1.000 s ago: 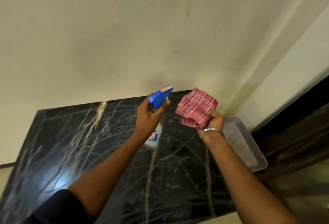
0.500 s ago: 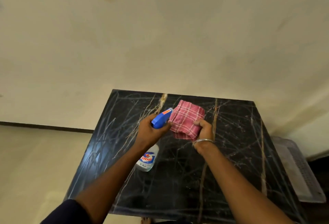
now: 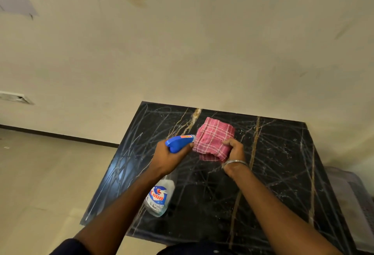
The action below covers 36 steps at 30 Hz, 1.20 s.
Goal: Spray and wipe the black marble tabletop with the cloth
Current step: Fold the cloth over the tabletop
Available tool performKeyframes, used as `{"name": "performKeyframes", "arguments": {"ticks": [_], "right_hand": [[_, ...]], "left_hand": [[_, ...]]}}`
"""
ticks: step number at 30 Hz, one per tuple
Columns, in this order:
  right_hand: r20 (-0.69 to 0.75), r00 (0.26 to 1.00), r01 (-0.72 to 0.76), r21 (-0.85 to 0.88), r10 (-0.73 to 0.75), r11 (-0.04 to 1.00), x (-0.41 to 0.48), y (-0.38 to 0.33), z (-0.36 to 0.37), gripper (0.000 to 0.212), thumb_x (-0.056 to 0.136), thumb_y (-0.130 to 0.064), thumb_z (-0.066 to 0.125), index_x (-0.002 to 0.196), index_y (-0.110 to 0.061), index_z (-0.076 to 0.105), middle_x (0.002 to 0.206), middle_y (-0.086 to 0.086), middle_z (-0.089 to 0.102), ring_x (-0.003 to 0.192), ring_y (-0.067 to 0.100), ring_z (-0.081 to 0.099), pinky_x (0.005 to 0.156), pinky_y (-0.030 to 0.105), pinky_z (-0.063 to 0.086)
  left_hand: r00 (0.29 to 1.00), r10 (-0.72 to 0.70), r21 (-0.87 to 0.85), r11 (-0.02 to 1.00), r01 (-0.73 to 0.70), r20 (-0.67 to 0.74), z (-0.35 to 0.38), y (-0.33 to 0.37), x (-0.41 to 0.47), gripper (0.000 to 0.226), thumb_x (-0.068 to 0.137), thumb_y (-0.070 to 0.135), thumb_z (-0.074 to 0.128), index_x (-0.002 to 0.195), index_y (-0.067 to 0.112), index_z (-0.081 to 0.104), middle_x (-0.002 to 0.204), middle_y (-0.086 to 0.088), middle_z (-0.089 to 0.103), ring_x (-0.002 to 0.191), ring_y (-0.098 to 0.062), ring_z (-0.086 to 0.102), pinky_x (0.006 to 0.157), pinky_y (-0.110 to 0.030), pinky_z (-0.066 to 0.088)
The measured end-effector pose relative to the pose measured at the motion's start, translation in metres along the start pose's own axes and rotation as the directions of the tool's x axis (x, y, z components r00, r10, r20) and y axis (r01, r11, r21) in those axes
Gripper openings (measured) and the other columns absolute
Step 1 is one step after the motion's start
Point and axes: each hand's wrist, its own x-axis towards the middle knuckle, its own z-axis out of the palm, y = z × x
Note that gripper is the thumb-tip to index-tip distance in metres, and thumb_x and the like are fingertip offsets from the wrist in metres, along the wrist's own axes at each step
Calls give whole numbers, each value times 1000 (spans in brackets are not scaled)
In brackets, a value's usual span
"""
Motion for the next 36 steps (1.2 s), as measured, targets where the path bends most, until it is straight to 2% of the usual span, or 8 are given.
{"name": "performKeyframes", "arguments": {"ticks": [2, 6, 10, 14, 19, 24, 30, 36], "right_hand": [[2, 1000, -10, -12, 10, 1000, 5, -2, -5, 19, 83, -4, 45, 91, -6, 62, 89, 12, 64, 82, 32, 60, 81, 45, 54], [13, 1000, -21, -34, 22, 999, 12, -7, -12, 23, 81, -7, 46, 97, -6, 63, 97, 15, 64, 91, 36, 60, 96, 54, 49], [10, 999, -31, -22, 32, 999, 16, -11, -17, 22, 81, -7, 44, 92, -7, 63, 93, 13, 64, 86, 33, 60, 85, 48, 52], [29, 999, -39, -21, 40, 999, 21, -15, -20, 21, 82, -6, 43, 91, -7, 62, 87, 10, 64, 81, 30, 60, 71, 38, 53], [34, 999, -21, -9, 21, 1000, 26, -21, -16, 19, 84, -5, 42, 87, -8, 61, 84, 9, 63, 79, 29, 59, 73, 38, 52], [44, 999, -9, -22, 10, 1000, 29, -25, -11, 18, 85, -5, 43, 86, -8, 61, 86, 10, 62, 80, 29, 58, 77, 41, 51], [43, 998, -32, -55, 35, 998, 30, -20, -9, 19, 83, -9, 47, 93, -7, 63, 97, 14, 64, 89, 33, 60, 94, 51, 50], [55, 997, -50, -38, 52, 998, 27, -12, -13, 19, 82, -8, 45, 90, -8, 63, 91, 12, 63, 85, 31, 59, 90, 47, 49]], "left_hand": [[1000, -11, 11, 1000, 11, -3, 4, 5, 1, 5, 86, 24, 70, 84, 20, 67, 61, 5, 60, 53, -2, 54, 53, -14, 44], [999, -2, 35, 999, 0, 46, 19, 15, 5, 15, 87, 31, 68, 85, 17, 67, 70, -10, 66, 59, -14, 60, 56, -20, 48], [998, -15, 26, 1000, 17, -68, 28, 16, 13, 11, 88, 27, 68, 86, 16, 67, 64, -5, 63, 55, -8, 56, 53, -19, 46], [988, -31, 56, 998, 40, -149, 28, 14, 20, 21, 88, 26, 68, 87, 5, 66, 63, -10, 60, 53, -10, 53, 52, -19, 45], [997, -24, 125, 992, 32, -72, 24, 6, 19, 21, 89, 29, 67, 92, 9, 68, 70, -12, 66, 58, -21, 60, 54, -25, 48], [1000, -28, 152, 988, 28, 1, 23, 3, 16, 18, 91, 24, 66, 92, 6, 66, 63, 3, 60, 53, -2, 55, 53, -12, 44], [999, -47, 174, 984, 42, 27, 30, 1, 20, 26, 89, 35, 66, 90, 9, 67, 61, -2, 58, 52, -6, 53, 53, -16, 43], [998, -58, 199, 978, 60, -19, 32, 5, 21, 25, 90, 34, 66, 89, 9, 67, 62, -7, 60, 50, -5, 52, 50, -13, 42]]}}
